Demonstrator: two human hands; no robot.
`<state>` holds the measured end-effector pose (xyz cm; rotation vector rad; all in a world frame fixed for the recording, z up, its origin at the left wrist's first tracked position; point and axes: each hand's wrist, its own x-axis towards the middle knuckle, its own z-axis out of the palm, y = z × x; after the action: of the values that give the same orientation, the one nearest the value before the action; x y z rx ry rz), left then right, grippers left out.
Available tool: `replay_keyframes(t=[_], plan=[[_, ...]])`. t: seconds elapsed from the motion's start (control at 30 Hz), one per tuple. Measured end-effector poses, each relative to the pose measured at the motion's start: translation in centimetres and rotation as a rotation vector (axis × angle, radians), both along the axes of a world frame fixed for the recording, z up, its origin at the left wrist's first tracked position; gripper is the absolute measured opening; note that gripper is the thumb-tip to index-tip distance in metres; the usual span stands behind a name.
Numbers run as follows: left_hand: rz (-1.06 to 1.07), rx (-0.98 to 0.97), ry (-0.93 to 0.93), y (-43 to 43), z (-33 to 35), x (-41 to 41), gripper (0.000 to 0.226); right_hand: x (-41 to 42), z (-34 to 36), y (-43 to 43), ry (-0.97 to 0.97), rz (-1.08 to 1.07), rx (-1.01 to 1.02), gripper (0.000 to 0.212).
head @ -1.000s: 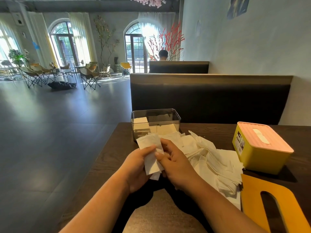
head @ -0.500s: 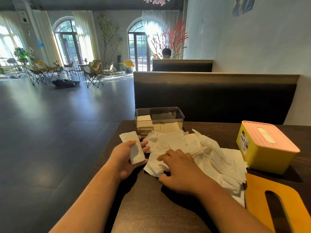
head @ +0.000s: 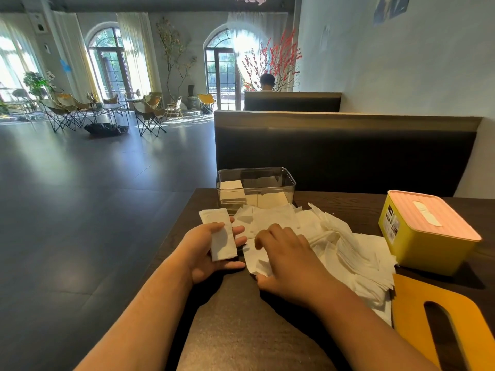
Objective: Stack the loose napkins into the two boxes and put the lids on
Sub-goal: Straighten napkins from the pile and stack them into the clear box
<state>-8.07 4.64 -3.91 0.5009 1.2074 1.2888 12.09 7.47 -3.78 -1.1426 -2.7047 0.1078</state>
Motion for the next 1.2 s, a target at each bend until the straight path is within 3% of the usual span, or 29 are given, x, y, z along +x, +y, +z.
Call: replay_keyframes(t=[0.2, 0.47, 0.93, 1.07, 1.2], plan=[[-0.095, 0.023, 0.015, -0.4, 0.0, 0.1, 0.035, 1.1, 0.8, -0.3, -0.066, 0.043, -0.043, 0.024], [-0.199, 0.100, -0.017, -0.6, 0.0, 0.4, 0.036, 1.0, 0.5, -0.4, -0.085, 0.018, -0.030, 0.038], [-0.143, 0.093, -0.033, -0.4, 0.0, 0.4, 0.035, 0.4, 0.0, -0.5, -0.056, 0.040, 0.016, 0.025], [-0.045, 0.103, -0.074, -0.3, 0.3, 0.4, 0.035, 0.7, 0.7, -0.4, 0.078, 0.049, 0.003, 0.023], [0.031, 0.133, -0.152, -0.3, 0.7, 0.3, 0.035, 1.1, 1.7, -1.0, 0.584, 0.056, -0.100, 0.007]])
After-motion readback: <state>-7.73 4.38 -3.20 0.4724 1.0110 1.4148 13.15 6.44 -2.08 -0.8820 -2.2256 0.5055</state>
